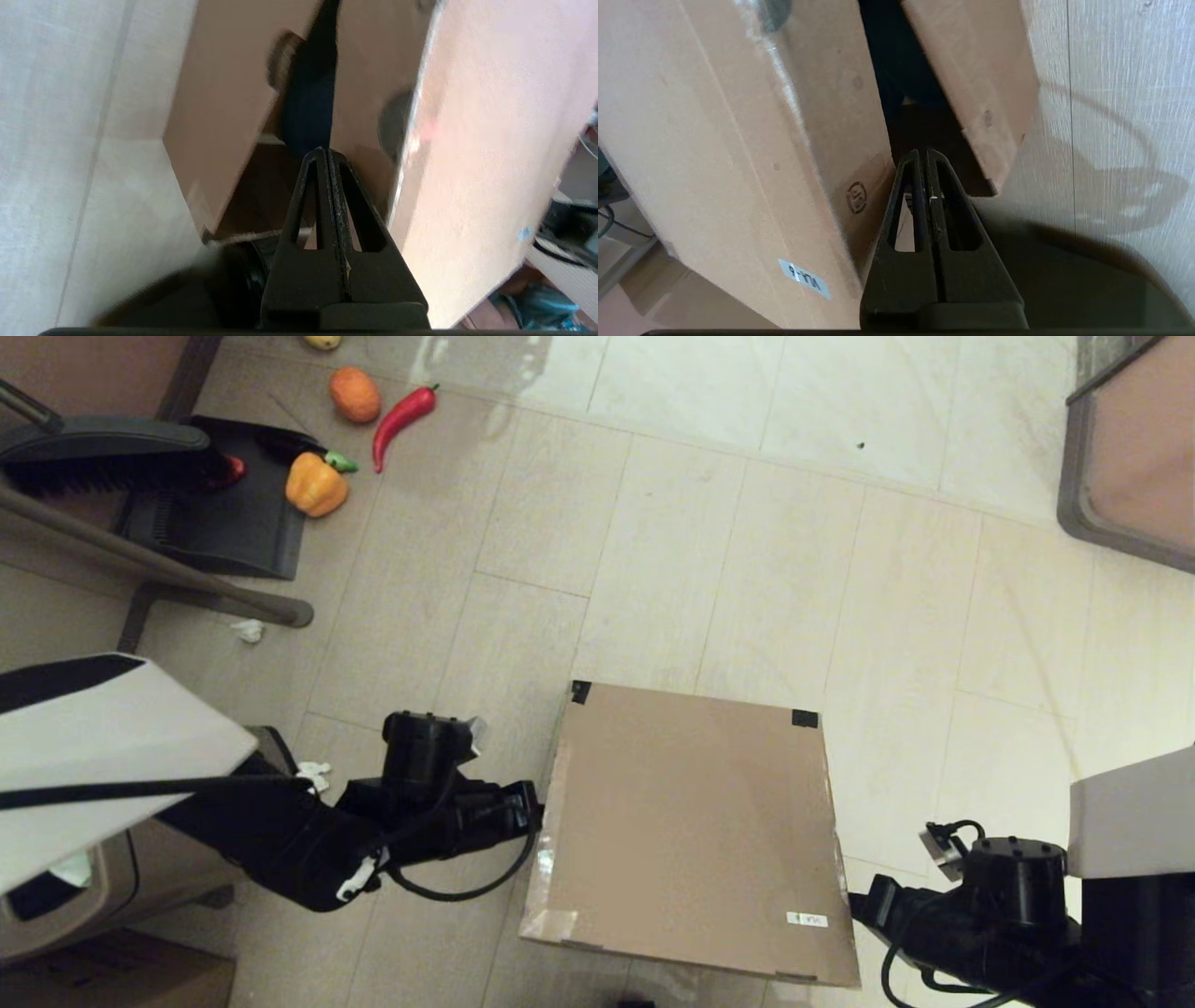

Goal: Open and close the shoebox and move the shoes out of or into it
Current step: Open the shoe box

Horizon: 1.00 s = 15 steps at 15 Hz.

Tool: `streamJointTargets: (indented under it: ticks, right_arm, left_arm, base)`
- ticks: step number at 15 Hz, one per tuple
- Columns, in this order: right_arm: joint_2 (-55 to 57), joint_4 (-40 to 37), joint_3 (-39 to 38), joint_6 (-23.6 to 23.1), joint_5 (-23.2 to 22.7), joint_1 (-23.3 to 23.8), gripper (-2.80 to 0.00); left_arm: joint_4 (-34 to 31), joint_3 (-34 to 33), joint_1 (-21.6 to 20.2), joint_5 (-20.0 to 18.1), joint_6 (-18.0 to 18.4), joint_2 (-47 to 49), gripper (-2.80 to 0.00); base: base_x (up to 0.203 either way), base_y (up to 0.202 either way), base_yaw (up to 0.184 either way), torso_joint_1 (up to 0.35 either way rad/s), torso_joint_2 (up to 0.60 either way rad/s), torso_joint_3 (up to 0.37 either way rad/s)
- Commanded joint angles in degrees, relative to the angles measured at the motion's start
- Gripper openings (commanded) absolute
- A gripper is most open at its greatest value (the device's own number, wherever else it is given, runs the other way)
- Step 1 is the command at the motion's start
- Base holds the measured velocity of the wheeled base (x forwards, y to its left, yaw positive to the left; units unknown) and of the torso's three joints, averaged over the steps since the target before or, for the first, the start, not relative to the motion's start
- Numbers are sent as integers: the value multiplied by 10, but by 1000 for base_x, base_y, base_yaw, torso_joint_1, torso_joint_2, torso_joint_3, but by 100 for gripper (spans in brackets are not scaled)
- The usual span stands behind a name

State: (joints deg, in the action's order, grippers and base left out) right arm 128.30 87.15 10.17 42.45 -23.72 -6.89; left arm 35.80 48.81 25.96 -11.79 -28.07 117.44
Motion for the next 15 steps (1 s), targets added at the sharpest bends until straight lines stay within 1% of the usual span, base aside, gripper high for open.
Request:
streamJointTargets:
  ticks: [1,4,6,8,13,14,15]
  right_arm:
    - [-15,5,-3,4,-2,-1,-280]
    - [-30,5,-5,19,-2,-1,-280]
    - [-40,5,-12,23,-3,-1,-280]
    - [-55,5,-13,45,-5,-1,-280]
    - [-122,5,-17,169,-39,-1,-280]
    - [-133,5,-17,202,-40,-1,-280]
    - [-139,5,-17,228,-40,-1,-280]
  left_arm:
    - [2,-10,6,-1,-3,-21,-280]
    - [1,-15,9,-1,-32,-43,-280]
    - [-8,-21,11,-1,-36,-58,-280]
    - [-19,-24,15,-1,-37,-71,-280]
    - [-19,-38,17,-1,-38,-86,-280]
    - [-18,-42,17,-1,-44,-90,-280]
    - [-18,-42,17,-1,-59,-93,-280]
  base:
    - [0,0,0,0,0,0]
    - [0,0,0,0,0,0]
    - [0,0,0,0,0,0]
    - [0,0,0,0,0,0]
    - [0,0,0,0,0,0]
    - [0,0,0,0,0,0]
    - [0,0,0,0,0,0]
